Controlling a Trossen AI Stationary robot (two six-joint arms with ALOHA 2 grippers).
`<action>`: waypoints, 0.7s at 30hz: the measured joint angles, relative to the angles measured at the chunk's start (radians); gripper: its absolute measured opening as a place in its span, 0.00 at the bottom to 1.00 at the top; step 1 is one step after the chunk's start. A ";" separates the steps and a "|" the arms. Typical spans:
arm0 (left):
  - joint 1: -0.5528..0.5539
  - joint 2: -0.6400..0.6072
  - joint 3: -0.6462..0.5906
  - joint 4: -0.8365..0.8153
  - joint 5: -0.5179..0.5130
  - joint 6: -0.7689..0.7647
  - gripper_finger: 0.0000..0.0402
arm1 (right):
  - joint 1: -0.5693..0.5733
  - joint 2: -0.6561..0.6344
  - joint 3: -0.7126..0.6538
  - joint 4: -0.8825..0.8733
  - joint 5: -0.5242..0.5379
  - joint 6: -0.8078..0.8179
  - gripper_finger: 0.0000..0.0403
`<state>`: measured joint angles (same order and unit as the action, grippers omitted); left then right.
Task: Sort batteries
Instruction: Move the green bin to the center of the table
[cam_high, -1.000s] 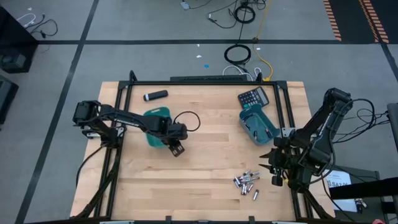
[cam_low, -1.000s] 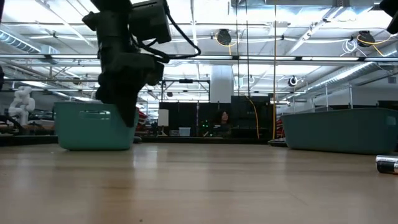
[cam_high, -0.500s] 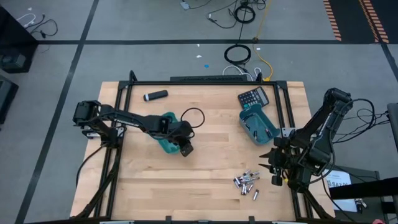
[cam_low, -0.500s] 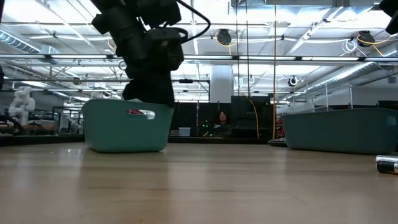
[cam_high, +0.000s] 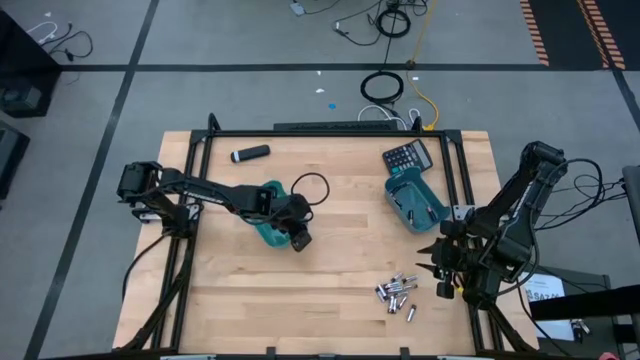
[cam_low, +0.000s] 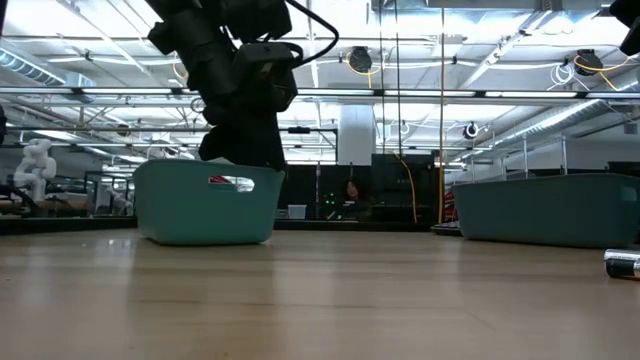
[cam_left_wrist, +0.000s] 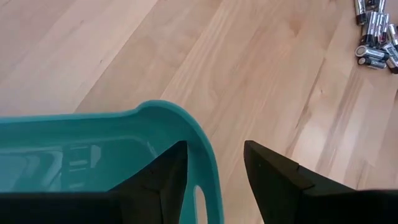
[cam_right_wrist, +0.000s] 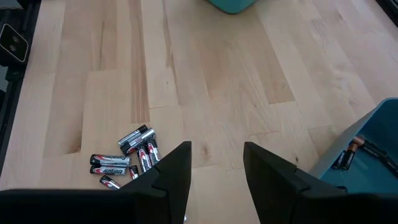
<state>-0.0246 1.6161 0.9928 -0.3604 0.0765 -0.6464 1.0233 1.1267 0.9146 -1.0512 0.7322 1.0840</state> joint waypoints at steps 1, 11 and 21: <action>0.000 0.000 0.000 -0.007 0.000 0.000 0.42 | 0.000 0.000 0.000 0.000 0.000 0.000 0.34; -0.007 0.021 0.000 -0.112 0.001 0.020 0.42 | 0.000 0.000 0.000 0.000 0.000 -0.001 0.34; -0.032 0.098 0.006 -0.118 0.031 0.147 0.42 | 0.000 0.000 0.000 0.000 0.000 -0.001 0.34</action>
<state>-0.0571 1.7139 0.9986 -0.4784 0.1080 -0.4995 1.0233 1.1267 0.9144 -1.0515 0.7322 1.0826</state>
